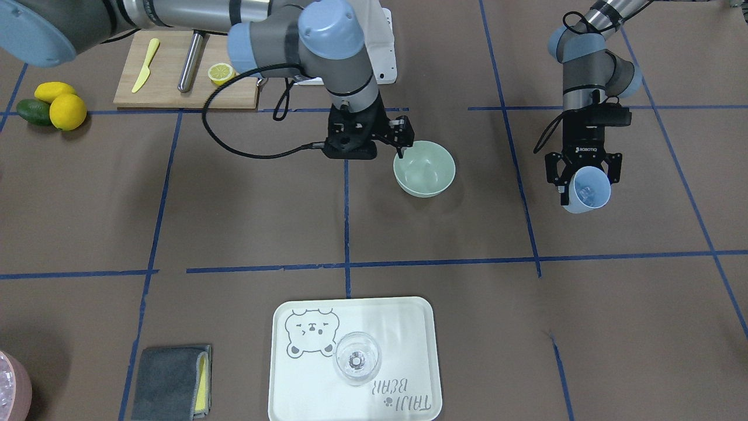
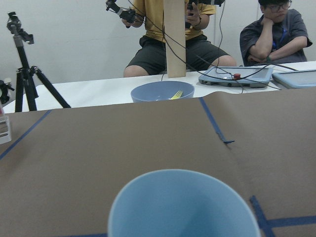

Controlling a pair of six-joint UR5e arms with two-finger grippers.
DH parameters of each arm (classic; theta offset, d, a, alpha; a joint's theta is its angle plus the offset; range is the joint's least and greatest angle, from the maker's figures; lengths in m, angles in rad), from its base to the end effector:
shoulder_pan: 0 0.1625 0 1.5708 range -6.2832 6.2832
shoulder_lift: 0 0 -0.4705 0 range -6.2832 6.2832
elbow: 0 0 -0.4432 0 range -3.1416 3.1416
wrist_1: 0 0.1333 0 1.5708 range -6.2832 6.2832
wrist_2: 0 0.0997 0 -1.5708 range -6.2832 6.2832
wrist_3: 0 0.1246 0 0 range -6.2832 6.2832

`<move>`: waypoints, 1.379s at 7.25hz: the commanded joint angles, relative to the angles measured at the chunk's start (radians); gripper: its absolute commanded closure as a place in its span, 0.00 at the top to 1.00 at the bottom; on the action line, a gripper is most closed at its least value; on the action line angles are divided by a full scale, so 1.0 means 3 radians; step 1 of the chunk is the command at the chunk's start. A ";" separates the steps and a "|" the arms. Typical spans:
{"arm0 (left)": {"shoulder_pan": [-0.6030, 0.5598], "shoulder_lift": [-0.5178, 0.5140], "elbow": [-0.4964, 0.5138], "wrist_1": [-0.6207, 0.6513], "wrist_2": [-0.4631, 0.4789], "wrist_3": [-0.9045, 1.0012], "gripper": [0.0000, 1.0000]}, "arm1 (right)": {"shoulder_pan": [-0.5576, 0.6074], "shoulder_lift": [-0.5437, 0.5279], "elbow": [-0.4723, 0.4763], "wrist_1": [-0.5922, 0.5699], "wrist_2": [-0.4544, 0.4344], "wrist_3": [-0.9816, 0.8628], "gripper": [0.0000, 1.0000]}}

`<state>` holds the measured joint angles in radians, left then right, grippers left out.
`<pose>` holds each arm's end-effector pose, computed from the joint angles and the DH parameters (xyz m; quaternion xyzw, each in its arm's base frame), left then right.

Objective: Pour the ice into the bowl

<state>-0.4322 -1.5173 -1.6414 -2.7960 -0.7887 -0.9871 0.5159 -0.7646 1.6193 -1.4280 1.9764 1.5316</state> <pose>0.3921 -0.4244 0.5589 0.5325 0.3193 -0.1643 0.7664 -0.6376 -0.4583 0.1322 -0.0417 -0.4991 0.1095 0.8586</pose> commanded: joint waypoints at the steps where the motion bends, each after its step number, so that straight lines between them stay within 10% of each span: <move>1: 0.0014 -0.0050 -0.0204 0.0106 -0.0025 0.0069 0.00 | 0.0131 -0.0619 0.0558 0.0009 0.0008 -0.0033 1.00; 6: 0.0080 -0.0270 -0.0438 0.0539 -0.0199 0.0484 0.00 | 0.0147 -0.1000 0.0687 0.0030 -0.0068 -0.0197 1.00; 10: 0.0678 -0.0270 -0.0536 0.0597 0.0930 0.0483 0.00 | 0.0147 -0.1000 0.0677 0.0030 -0.0068 -0.0197 1.00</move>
<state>-0.2691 -1.5984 -1.7881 -2.6213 -0.5800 -0.8422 0.5600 -1.0645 1.8229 -1.4189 1.9559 1.4726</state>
